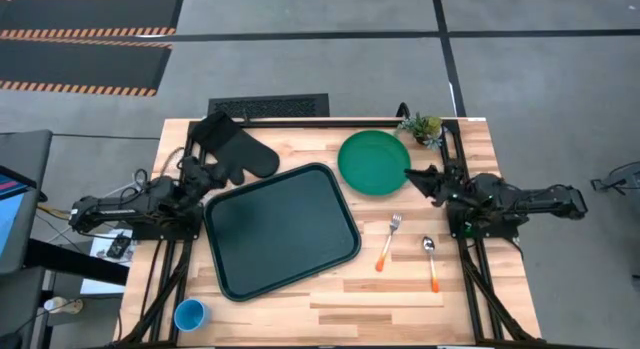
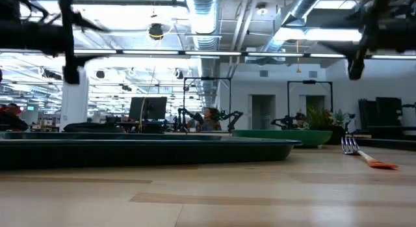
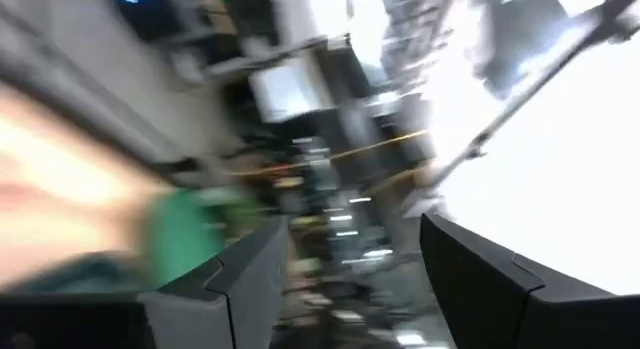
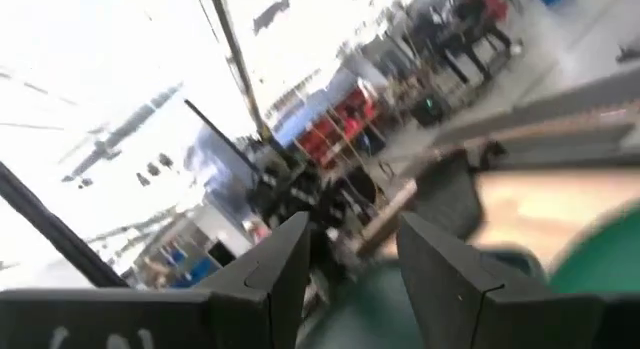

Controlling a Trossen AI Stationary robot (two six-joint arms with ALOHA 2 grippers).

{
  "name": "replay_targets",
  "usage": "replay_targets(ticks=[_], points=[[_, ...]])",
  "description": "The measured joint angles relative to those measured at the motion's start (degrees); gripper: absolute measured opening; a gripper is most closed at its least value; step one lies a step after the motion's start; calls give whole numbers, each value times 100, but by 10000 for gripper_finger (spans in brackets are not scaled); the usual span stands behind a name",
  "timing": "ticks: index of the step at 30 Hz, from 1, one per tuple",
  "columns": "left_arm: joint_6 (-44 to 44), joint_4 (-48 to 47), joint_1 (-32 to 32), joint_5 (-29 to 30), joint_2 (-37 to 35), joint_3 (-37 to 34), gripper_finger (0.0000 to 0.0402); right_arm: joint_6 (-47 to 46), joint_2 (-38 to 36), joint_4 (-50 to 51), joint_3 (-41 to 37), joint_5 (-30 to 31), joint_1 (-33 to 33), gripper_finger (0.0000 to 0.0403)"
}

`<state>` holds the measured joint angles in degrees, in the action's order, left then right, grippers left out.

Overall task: Pick and place plate/cup/fork/spoon on tray
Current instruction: Put the blue cup on the top left of the black tray

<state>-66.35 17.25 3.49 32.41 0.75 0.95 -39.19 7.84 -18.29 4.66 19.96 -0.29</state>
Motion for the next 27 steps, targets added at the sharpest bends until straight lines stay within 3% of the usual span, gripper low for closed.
replay_targets(ticks=[3, 7, 12, 15, 18, 21, 24, 27], points=[[308, 914, -2, -490, 31, 94, 217, 1116, 597, 205, 787, 81, 1, 179], [712, 612, -7, -1020, 406, 832, 217, 2531, 1873, 1118, 2161, 289, -39, 179], [654, -1186, -14, -2017, 1680, 2367, 217, 2848, 3569, 2870, 3768, 276, -190, 179], [366, -2824, -91, -3433, 2655, 3503, 217, 2856, 4437, 3747, 4521, 179, -205, 179], [252, -4681, -372, -4846, 3658, 4536, 217, 2907, 5103, 4429, 5047, -309, -202, 179], [270, -6216, -841, -5416, 4564, 5367, 217, 2874, 5474, 4995, 5300, -720, -200, 179], [333, -7073, -1497, -5868, 5287, 5944, 217, 2739, 5580, 5413, 5309, -1127, -200, 179], [254, -7482, -2318, -5695, 5754, 6287, 217, 2564, 5503, 5672, 5252, -1328, -196, 179]])
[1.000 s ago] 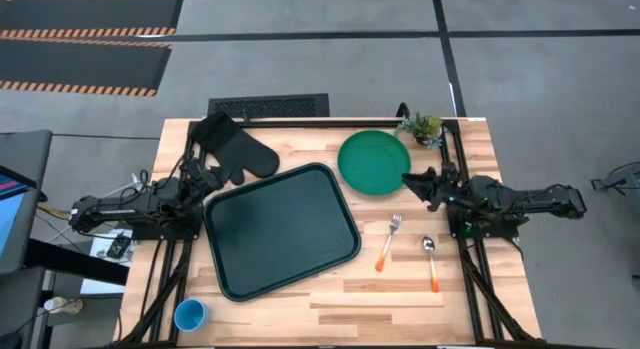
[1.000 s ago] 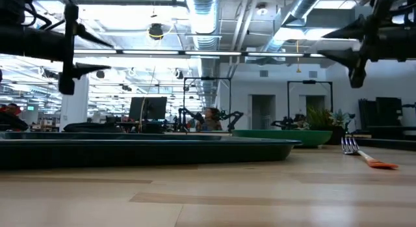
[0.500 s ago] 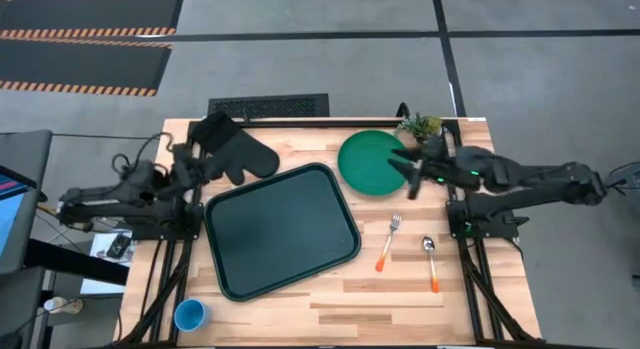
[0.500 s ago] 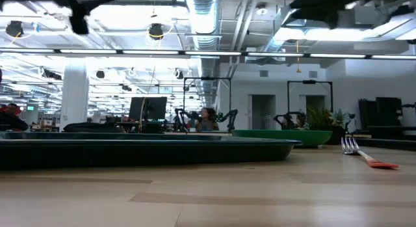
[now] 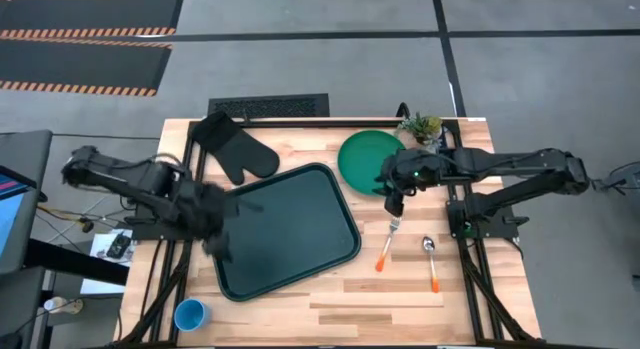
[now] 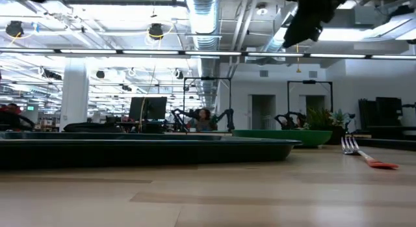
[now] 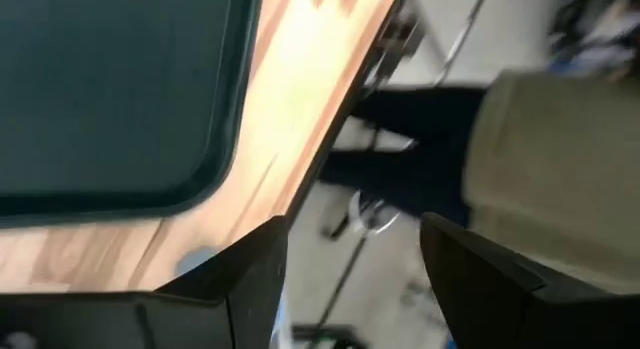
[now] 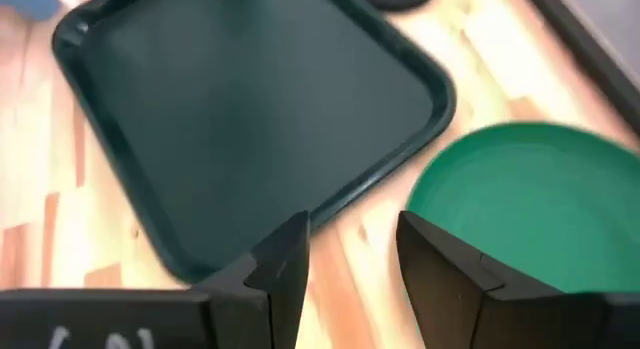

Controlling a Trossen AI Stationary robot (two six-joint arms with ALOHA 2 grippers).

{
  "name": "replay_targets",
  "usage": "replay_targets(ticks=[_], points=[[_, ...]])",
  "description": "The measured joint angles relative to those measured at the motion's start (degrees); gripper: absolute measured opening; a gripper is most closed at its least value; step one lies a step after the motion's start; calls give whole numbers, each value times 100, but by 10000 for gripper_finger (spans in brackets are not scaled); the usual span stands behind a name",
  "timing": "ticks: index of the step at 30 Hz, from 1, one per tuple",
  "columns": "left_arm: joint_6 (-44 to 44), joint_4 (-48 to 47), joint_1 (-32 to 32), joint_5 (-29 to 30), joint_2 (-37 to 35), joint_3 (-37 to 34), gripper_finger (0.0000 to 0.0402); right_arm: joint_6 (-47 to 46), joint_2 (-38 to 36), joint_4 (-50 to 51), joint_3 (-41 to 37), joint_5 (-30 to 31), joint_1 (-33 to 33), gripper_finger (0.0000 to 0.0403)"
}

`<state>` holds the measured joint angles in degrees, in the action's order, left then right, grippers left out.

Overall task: Pick and place plate/cup/fork/spoon on tray
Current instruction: Put the blue cup on the top left of the black tray

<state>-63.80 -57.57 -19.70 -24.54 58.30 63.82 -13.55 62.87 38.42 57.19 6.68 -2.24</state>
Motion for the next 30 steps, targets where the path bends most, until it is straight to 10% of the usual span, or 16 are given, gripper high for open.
replay_targets(ticks=[15, 30], points=[[-2059, -67, -3844, 2177, 990, 58, 217, -52, -387, 188, -118, 70, -17, 179], [-2006, -368, -4577, 2198, 2397, 51, 217, -8, 137, -359, -116, 91, -14, 179]])
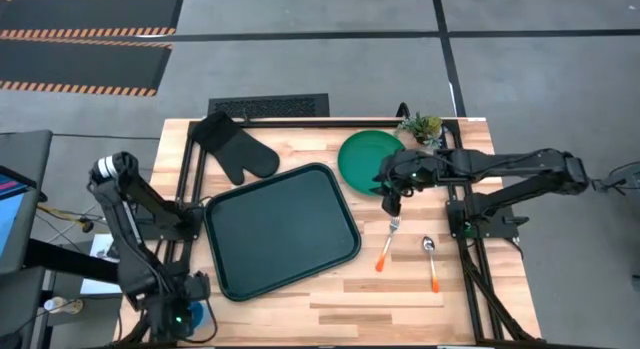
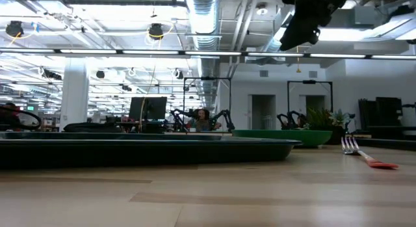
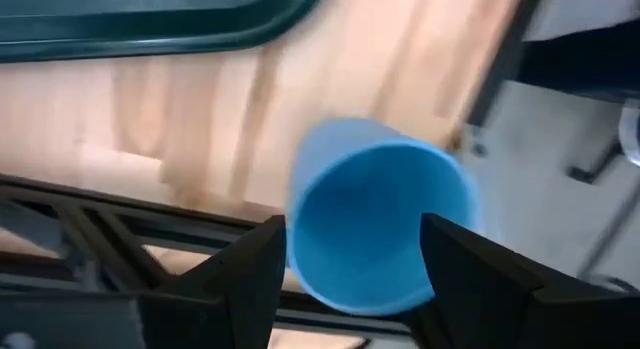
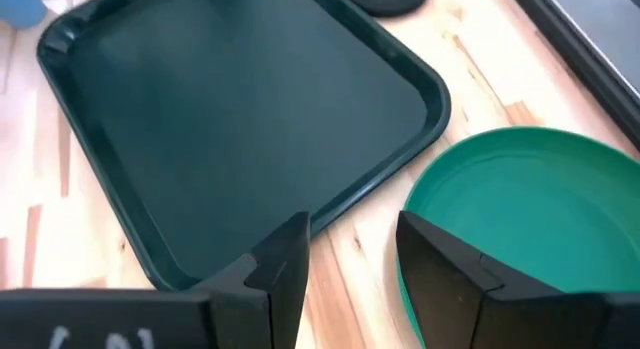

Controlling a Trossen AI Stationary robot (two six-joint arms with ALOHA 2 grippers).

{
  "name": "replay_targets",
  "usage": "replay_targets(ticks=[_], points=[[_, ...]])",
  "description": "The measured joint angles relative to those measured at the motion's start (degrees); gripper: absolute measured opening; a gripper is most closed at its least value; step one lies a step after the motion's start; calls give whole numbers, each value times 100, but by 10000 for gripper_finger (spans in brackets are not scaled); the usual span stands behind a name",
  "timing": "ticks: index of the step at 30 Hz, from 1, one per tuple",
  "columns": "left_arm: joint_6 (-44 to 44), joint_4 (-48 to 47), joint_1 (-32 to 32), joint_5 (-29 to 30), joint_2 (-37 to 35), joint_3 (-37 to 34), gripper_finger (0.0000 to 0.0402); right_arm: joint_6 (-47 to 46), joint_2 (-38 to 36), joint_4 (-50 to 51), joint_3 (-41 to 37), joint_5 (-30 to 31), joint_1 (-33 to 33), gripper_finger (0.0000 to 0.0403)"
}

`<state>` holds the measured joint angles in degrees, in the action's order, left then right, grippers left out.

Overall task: Pick and place plate/cup/fork/spoon on tray
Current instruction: Put the blue cup on the top left of the black tray

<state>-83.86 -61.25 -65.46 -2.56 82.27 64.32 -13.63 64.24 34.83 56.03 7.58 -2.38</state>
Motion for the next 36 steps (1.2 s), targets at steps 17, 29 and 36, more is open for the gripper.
replay_targets(ticks=[17, 29, 36], points=[[123, 118, 12, -72, 209, -416, 217, -93, 73, -114, 2, -18, 10, 179], [69, 886, 117, -763, 211, -806, 52, -136, 73, -105, 2, -20, 10, 179], [-566, 1192, 137, -925, 209, -502, 3, -146, 73, -113, 2, -19, 10, 179]])
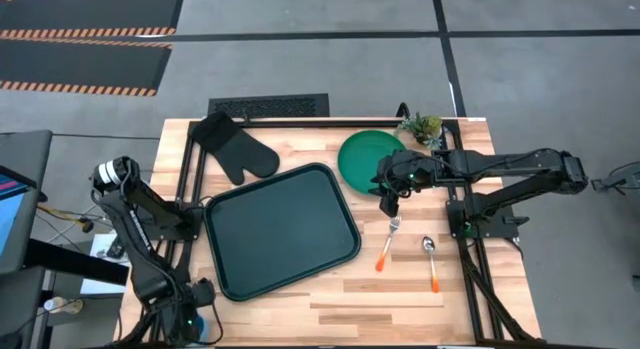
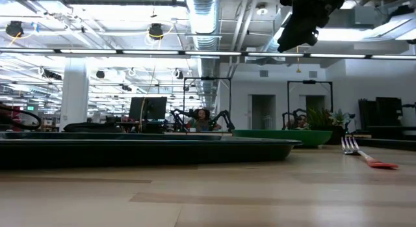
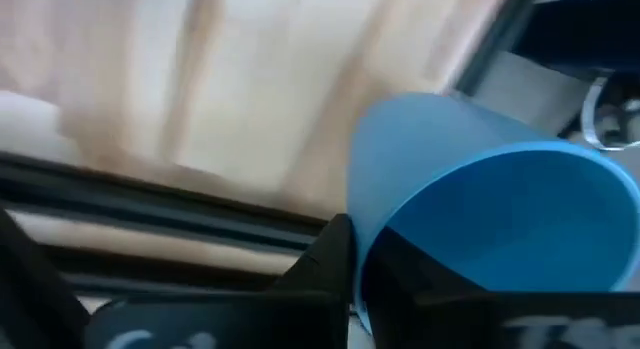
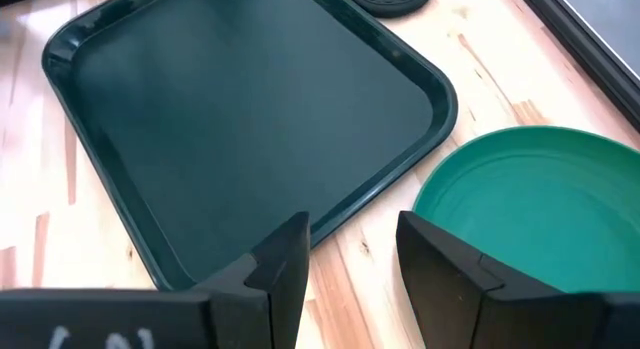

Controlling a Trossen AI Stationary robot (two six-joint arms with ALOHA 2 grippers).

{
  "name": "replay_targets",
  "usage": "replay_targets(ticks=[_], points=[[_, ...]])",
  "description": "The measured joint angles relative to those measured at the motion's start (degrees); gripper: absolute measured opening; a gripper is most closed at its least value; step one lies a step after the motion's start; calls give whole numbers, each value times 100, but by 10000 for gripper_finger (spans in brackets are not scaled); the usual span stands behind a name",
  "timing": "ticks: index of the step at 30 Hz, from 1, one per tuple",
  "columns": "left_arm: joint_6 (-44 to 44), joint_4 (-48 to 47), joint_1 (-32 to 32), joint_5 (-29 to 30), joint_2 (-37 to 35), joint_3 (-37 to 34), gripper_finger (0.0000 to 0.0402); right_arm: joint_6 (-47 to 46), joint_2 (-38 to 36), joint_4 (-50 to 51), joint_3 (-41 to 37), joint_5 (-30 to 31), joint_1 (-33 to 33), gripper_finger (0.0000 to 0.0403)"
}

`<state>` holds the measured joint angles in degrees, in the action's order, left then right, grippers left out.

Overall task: Pick and place plate/cup/fork/spoon on tray
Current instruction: Put the blue cup on the top left of the black tray

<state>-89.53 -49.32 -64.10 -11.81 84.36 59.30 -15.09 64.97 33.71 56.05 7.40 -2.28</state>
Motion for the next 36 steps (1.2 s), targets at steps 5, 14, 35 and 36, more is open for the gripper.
replay_targets(ticks=[5, 14, 35, 36], points=[[-839, 37, 140, -61, -2, 623, 2, -7, 0, -105, 0, 0, 0, 179], [-2392, -1453, 1125, 869, -4, 1992, 0, 21, 0, -492, 0, 2, -2, 179], [1395, -3984, 5821, 1386, -797, 673, 0, 55, -2, -1048, 0, 10, -13, 179], [1379, -3814, 5954, 1354, -1022, 414, 0, 55, -2, -1053, 0, 9, -13, 179]])
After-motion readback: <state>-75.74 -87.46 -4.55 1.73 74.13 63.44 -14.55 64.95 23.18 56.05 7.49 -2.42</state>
